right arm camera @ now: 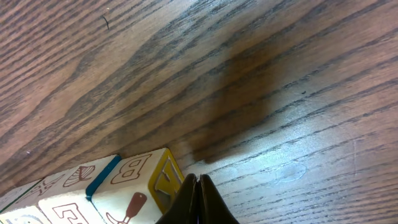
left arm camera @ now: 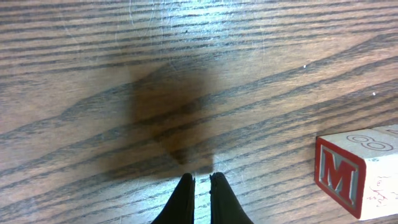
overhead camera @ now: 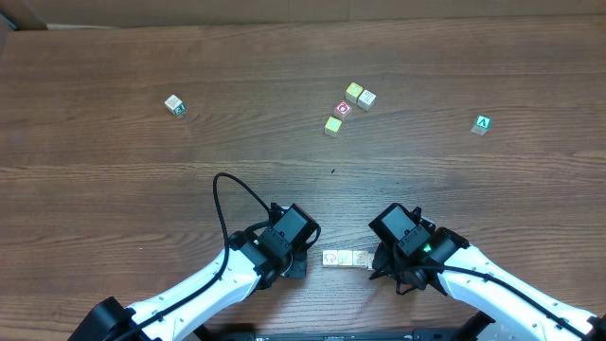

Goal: Flip 4 blocks

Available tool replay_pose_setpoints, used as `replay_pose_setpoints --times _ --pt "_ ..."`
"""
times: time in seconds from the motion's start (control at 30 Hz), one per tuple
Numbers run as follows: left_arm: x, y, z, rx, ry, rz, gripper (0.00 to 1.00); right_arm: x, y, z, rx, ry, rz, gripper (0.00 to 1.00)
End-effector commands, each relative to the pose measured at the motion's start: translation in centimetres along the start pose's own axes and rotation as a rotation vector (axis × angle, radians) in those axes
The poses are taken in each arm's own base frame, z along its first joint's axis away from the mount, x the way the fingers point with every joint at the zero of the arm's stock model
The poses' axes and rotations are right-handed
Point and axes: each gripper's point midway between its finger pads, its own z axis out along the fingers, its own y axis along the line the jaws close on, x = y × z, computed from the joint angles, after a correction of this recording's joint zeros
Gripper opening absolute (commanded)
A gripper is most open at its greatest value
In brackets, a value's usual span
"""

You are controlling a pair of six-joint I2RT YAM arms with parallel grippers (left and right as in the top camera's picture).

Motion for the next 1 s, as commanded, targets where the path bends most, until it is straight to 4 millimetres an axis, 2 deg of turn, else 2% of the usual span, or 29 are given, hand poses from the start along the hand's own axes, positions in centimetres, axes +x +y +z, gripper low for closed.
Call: replay_pose_setpoints --times 0.0,0.37,0.67,0.97 --pt "0.0 0.2 0.3 -0.005 0.002 0.019 0.04 -0.2 0.1 0.0 -0.004 -0.005 -0.005 0.04" --pt "-0.2 -0.1 0.3 0.007 -0.007 0.021 0.04 -0.4 0.6 0.0 -0.028 -0.016 -0.063 0.04" --pt "-0.5 -1.6 0.2 0.080 -0.012 0.090 0.04 -0.5 0.8 0.0 -0.034 -0.019 -0.114 0.04" --pt "-0.1 -2.4 0.1 0.127 0.006 0.200 0.04 0.4 1.3 0.0 -0.063 0.032 -0.158 0.04"
